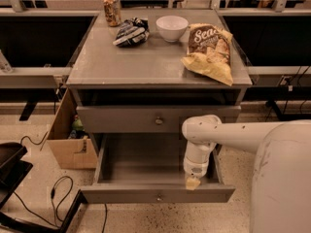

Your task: Open middle drawer

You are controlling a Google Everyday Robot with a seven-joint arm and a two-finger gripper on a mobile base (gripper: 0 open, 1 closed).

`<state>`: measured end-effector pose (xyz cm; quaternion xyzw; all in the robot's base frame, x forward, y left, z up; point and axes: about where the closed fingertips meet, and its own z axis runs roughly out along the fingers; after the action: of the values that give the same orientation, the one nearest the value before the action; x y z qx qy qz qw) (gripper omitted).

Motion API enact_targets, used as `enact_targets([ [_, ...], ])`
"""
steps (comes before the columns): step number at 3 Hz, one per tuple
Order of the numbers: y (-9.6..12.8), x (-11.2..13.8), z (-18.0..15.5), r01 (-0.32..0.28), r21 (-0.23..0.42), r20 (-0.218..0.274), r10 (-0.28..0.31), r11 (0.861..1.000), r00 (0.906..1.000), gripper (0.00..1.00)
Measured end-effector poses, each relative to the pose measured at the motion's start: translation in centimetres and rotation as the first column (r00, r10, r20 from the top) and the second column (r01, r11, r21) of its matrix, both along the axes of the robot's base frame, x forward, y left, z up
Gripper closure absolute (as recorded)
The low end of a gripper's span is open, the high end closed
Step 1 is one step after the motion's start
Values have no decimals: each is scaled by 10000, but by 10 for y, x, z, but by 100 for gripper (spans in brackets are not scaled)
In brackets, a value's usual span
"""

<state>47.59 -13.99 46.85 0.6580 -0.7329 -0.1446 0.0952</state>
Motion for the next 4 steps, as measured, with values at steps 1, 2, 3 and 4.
enact_targets([
  [1, 0, 0, 0, 0, 0, 0, 0, 10000, 10000, 81],
  [2, 0, 0, 0, -1, 0, 0, 1, 10000, 10000, 59],
  [3, 0, 0, 0, -1, 0, -1, 1, 10000, 10000, 36],
  [4, 0, 0, 0, -1, 0, -1, 1, 10000, 10000, 13],
])
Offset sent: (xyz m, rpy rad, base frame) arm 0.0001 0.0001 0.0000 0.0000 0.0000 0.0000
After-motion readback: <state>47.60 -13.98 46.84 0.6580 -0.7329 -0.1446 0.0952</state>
